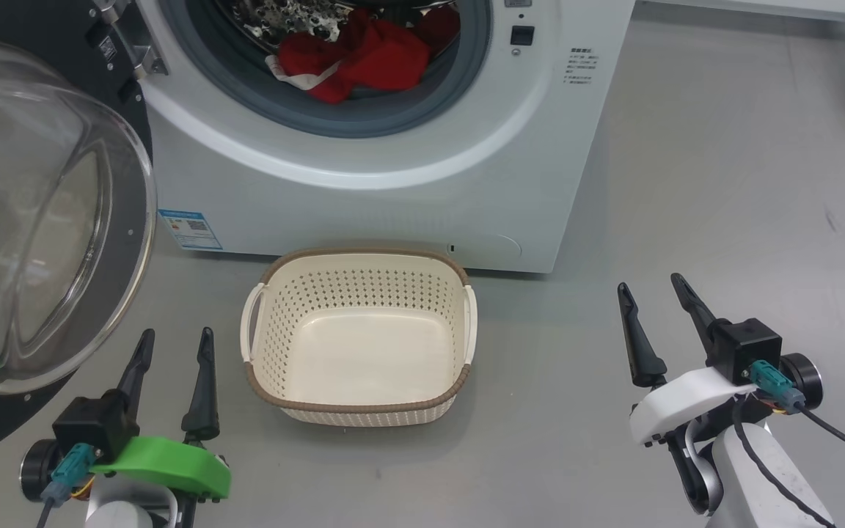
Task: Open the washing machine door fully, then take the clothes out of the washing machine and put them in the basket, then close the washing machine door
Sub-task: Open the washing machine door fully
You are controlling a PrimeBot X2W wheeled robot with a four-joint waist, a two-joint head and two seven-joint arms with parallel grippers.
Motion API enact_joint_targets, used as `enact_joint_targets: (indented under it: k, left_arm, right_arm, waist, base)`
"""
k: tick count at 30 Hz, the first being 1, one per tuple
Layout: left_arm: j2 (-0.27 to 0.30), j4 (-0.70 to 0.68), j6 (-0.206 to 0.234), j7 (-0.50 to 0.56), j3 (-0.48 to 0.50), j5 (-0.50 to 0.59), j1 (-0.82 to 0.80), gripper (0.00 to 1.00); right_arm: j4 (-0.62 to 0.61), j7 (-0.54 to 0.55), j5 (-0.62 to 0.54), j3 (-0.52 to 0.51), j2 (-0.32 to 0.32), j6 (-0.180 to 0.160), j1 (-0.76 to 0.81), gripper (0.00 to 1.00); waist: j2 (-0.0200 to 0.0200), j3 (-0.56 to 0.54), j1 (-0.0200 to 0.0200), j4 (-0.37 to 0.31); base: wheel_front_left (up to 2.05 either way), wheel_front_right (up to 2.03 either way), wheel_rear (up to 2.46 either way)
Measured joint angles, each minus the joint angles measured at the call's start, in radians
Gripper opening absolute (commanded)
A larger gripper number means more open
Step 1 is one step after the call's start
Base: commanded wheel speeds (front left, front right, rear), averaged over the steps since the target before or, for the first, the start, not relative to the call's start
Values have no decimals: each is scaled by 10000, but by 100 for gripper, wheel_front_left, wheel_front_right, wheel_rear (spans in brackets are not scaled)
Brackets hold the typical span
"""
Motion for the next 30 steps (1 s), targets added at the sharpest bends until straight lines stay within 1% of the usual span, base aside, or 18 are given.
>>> enact_joint_targets:
  k: [5, 12, 18, 21, 30]
  left_arm:
    - [2, -44, -38, 2, -13, 194, 300, 100]
    - [4, -180, -38, 4, 399, 230, 688, 100]
    - [2, -311, -38, 6, 485, 334, 1021, 100]
    - [2, -422, -38, 6, 483, 422, 1060, 100]
    - [0, -656, -38, 6, 520, 546, 1205, 100]
  right_arm:
    - [-111, 0, 33, -12, 15, -12, 348, 100]
    - [-311, 0, 90, 31, 59, -10, 789, 100]
    - [-579, 0, 90, 17, 71, -25, 1125, 100]
    - [-880, 0, 88, -161, 84, -161, 1241, 100]
    - [-1256, 0, 75, -217, 92, -201, 1312, 100]
  waist:
    - [0, -169, 0, -613]
    - [0, -364, 0, -1392]
    - [0, -552, 0, -1996]
    - [0, -651, 0, -2277]
    - [0, -729, 0, -2382]
  base:
    - [0, 0, 0]
    - [0, 0, 0]
    - [0, 0, 0]
    - [0, 0, 0]
    - [0, 0, 0]
